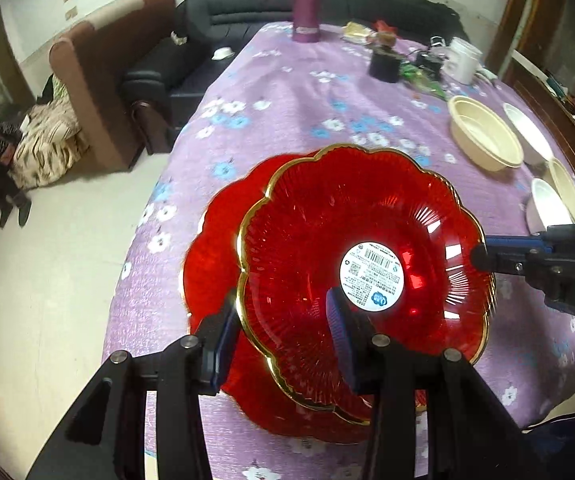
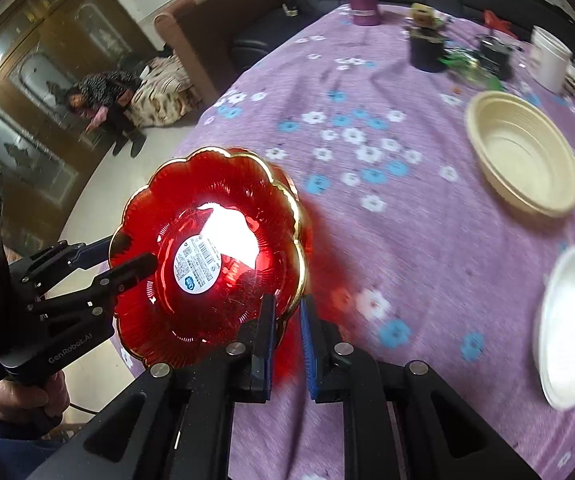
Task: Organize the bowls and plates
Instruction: 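Carry the smaller red plate onto the wedding plate and open the left gripper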
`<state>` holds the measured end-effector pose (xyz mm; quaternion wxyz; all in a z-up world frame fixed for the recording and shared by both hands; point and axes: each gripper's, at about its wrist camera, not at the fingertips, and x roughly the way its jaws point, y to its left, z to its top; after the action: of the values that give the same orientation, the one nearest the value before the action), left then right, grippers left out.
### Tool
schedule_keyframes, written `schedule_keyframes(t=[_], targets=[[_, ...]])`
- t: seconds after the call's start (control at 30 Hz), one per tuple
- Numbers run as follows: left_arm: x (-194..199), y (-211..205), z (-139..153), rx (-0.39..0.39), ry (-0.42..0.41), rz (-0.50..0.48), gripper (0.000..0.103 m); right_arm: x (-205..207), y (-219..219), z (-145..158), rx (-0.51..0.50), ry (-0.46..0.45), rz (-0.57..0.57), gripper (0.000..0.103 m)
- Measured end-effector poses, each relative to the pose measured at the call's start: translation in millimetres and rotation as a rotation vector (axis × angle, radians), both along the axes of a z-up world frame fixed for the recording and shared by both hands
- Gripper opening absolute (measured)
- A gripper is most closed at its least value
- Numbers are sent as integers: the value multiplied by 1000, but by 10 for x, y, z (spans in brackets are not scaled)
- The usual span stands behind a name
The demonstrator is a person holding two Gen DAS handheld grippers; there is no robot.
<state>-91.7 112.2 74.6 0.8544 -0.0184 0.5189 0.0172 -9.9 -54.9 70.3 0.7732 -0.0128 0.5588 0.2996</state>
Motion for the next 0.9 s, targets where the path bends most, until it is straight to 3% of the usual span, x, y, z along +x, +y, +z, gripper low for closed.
schedule_keyframes(t=[0.5, 0.67, 0.9], targets=[[126, 87, -244, 15, 55, 8, 41, 140, 284, -260, -64, 34, 25, 16], [157, 57, -257, 20, 60, 3, 48, 137, 321, -254, -87, 13, 32, 17], [137, 9, -220, 52, 44, -3, 62, 93, 359, -236, -100, 0, 59, 27]])
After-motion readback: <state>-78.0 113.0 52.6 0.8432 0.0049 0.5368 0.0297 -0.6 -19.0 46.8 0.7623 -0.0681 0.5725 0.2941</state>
